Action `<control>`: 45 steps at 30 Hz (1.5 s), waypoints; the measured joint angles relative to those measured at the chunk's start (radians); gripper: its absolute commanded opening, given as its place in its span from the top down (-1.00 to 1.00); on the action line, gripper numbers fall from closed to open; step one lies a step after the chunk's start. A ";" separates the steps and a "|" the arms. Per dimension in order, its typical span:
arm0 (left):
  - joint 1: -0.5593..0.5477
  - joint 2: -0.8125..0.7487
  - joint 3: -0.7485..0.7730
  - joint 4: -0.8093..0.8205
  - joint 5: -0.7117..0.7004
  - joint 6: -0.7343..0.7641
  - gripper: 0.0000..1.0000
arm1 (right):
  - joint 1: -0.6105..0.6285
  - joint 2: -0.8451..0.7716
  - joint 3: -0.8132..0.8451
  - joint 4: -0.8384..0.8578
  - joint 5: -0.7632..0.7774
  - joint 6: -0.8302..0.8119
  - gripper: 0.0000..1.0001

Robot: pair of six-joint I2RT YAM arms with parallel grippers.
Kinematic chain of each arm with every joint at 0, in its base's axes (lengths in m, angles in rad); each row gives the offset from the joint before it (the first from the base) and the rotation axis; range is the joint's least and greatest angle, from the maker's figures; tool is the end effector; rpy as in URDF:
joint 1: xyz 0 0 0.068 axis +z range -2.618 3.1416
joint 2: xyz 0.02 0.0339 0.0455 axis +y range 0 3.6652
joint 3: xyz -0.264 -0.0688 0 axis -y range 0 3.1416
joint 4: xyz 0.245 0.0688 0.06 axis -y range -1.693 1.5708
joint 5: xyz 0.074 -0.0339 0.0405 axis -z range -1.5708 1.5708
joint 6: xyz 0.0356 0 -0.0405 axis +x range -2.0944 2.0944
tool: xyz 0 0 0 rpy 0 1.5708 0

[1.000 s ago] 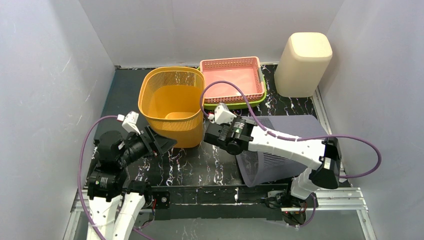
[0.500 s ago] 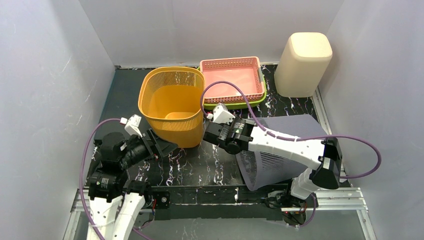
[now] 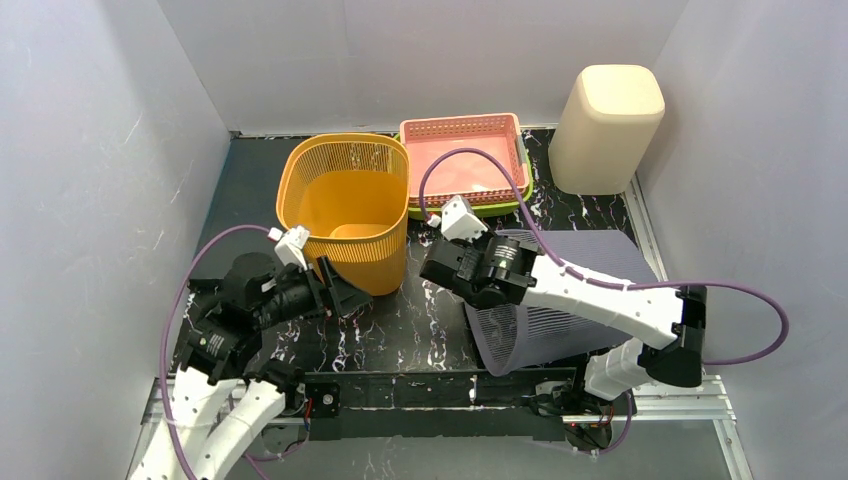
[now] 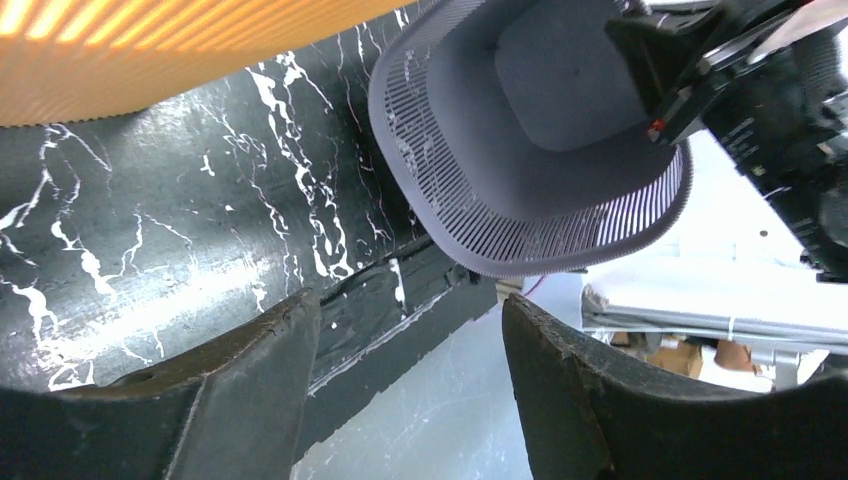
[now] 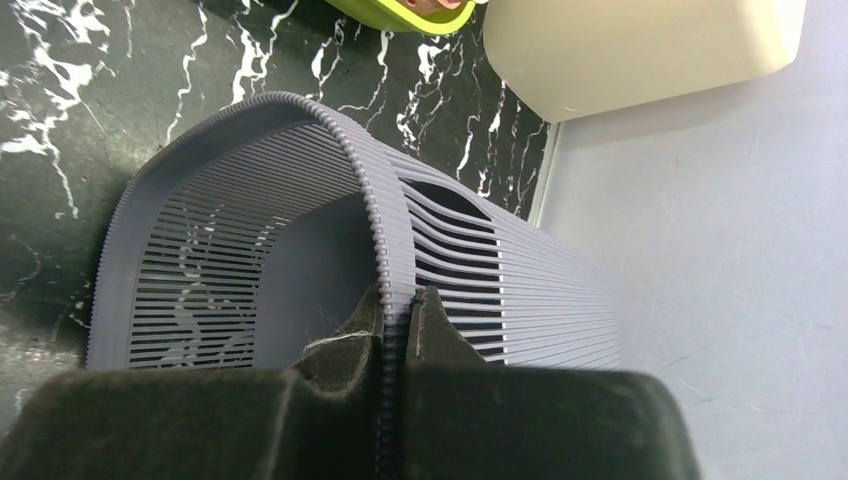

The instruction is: Turn the large container upside down

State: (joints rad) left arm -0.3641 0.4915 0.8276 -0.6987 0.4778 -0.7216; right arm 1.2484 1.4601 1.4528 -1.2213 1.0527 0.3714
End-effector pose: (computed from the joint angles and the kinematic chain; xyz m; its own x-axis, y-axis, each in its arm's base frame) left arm 0.0853 -0.0500 0.3381 -0.7231 -0.3522 -0.5942 0.3201 0.5915 -0.7401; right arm 0.1139 0.2435 0.3478 -0.4151 -0.6753 -0.6097 -0.2433 0.7281 -0.6408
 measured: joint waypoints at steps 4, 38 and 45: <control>-0.194 0.078 0.024 0.028 -0.119 -0.024 -0.26 | 0.014 -0.040 -0.015 0.019 0.011 0.026 0.88; -0.760 0.301 0.058 0.273 -0.711 -0.151 -0.29 | 0.058 -0.211 -0.061 0.465 -0.167 0.324 -0.19; -0.794 0.340 0.061 0.294 -0.723 -0.151 -0.29 | 0.060 -0.301 -0.060 0.457 -0.137 0.328 -0.46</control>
State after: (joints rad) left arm -1.1580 0.8314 0.8883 -0.4046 -0.2451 -0.8722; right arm 1.3079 1.1591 1.3933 -0.7643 0.9161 0.6998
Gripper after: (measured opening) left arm 0.645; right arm 0.679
